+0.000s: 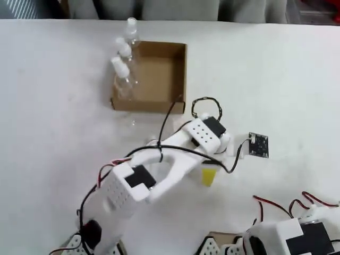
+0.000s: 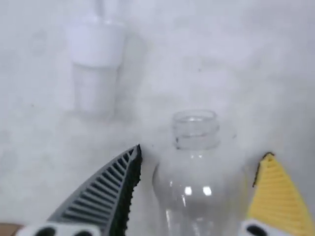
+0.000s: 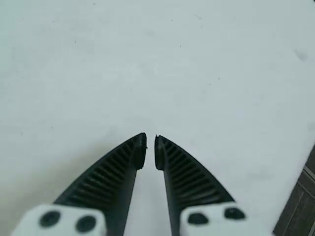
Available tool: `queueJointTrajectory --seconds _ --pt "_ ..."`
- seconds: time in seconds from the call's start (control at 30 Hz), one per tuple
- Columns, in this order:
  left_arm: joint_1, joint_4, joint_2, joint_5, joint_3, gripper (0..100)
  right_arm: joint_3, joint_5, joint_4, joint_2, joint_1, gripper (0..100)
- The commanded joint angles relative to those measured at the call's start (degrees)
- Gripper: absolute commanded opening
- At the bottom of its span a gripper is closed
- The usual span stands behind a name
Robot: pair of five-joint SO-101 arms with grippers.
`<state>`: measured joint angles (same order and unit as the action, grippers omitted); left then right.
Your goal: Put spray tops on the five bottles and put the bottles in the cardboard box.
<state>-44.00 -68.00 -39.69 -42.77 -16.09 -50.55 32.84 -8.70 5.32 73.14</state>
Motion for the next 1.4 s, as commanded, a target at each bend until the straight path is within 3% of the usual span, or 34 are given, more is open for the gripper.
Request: queueJointTrajectory --seconds 0.0,0.13,0.3,0.37,0.47,0.53,0.67,0.87,1.07,1.23,1.37 --pt "0.7 1.4 0.3 1.4 -2.3 35 0.5 0.5 1.0 0.2 0.7 1.6" --pt "1.2 1.6 0.3 7.7 -2.5 33 0.6 0.5 1.0 0.3 1.4 1.6" --pt "2.3 1.4 0.3 7.7 -2.5 31 0.9 0.5 1.1 0.7 2.2 1.6" --pt "2.1 1.4 0.3 7.6 -2.5 24 0.9 0.5 1.1 0.7 2.2 1.6" --pt "2.1 1.8 0.3 7.6 -2.5 4 1.0 0.5 1.1 0.7 2.7 1.6" --pt "2.1 1.2 0.3 7.6 -2.1 8 1.0 0.5 1.1 0.7 2.8 1.6" --pt "2.0 -0.3 0.3 7.6 -2.5 2 1.0 0.5 1.1 0.7 2.8 1.6" --pt "0.7 -1.6 2.9 9.6 -4.3 2 1.0 0.5 1.1 0.7 3.1 1.6" --pt "1.7 -6.2 14.1 19.7 -6.9 2 1.0 0.5 0.7 0.8 2.2 1.8" --pt "4.3 -10.0 23.2 21.5 -6.9 2 1.1 0.6 -0.2 1.3 0.3 1.9" --pt "7.3 -10.9 31.3 21.5 -6.5 2 1.6 6.7 -6.6 5.8 -2.9 7.5"
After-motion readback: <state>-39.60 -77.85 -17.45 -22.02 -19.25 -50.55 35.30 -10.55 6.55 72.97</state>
